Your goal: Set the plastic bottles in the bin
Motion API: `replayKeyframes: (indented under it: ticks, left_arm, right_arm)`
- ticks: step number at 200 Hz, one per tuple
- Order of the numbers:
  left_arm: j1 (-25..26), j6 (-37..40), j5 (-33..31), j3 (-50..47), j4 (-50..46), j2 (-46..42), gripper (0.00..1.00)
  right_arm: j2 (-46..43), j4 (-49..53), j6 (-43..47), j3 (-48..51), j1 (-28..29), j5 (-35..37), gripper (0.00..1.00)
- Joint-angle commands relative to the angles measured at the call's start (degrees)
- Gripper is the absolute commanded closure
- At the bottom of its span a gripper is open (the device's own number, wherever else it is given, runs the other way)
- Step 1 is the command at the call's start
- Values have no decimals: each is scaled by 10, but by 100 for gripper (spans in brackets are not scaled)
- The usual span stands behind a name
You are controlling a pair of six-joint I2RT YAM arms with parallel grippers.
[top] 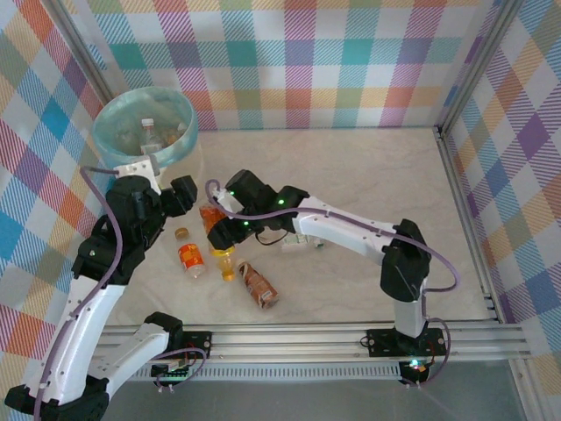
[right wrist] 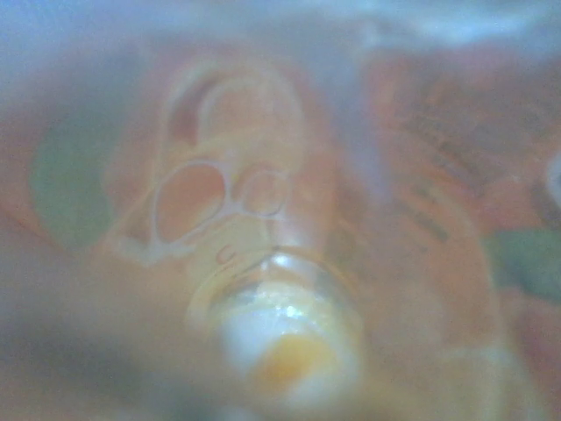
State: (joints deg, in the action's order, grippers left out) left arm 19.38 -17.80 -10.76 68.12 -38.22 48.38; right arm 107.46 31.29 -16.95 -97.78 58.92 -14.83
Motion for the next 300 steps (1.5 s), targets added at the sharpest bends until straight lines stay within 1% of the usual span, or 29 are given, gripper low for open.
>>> replayKeyframes:
  ticks: [1, 30, 52, 72, 111, 114, 119, 129, 133, 154, 187, 241, 265, 300]
  left_arm:
    - [0, 27, 147, 18, 39, 7, 26]
    - [0, 24, 242, 12, 79, 20, 23]
    - [0, 16, 305, 7, 100, 38, 22]
    - [0, 0, 356, -7, 132, 48, 22]
    - [1, -33, 463, -44, 218, 55, 22]
    - [1, -35, 468, -47, 236, 54, 21]
    - [1, -38, 473, -50, 245, 53, 19]
    - [1, -42, 477, -56, 257, 48, 18]
    - [1, -41, 477, -59, 260, 46, 16]
    - [1, -44, 480, -70, 273, 30, 10]
    - [1, -62, 533, -90, 327, 11, 8]
    - [6, -56, 582, -93, 336, 23, 8]
    - [13, -40, 580, -85, 312, 38, 9]
    - [18, -13, 542, -70, 265, 60, 13]
  right_arm:
    - [-56, -50, 29, 37, -12, -2, 47]
    - [-117, -89, 66, 95, -29, 0, 48]
    - [-159, -109, 88, 129, -39, -1, 49]
    - [-199, -133, 108, 160, -40, 3, 47]
    - [-254, -175, 112, 203, -41, 4, 47]
    - [-257, -178, 111, 206, -41, 4, 47]
    - [-262, -182, 111, 209, -41, 3, 47]
    - [-272, -191, 112, 217, -41, 4, 48]
    - [-276, -194, 113, 219, -41, 5, 47]
    - [-290, -205, 121, 229, -42, 15, 48]
    - [-302, -204, 131, 231, -44, 20, 48]
    - [-313, -199, 131, 223, -45, -1, 48]
    - [-312, -198, 134, 220, -45, -18, 48]
    - [-304, -194, 143, 209, -44, -55, 48]
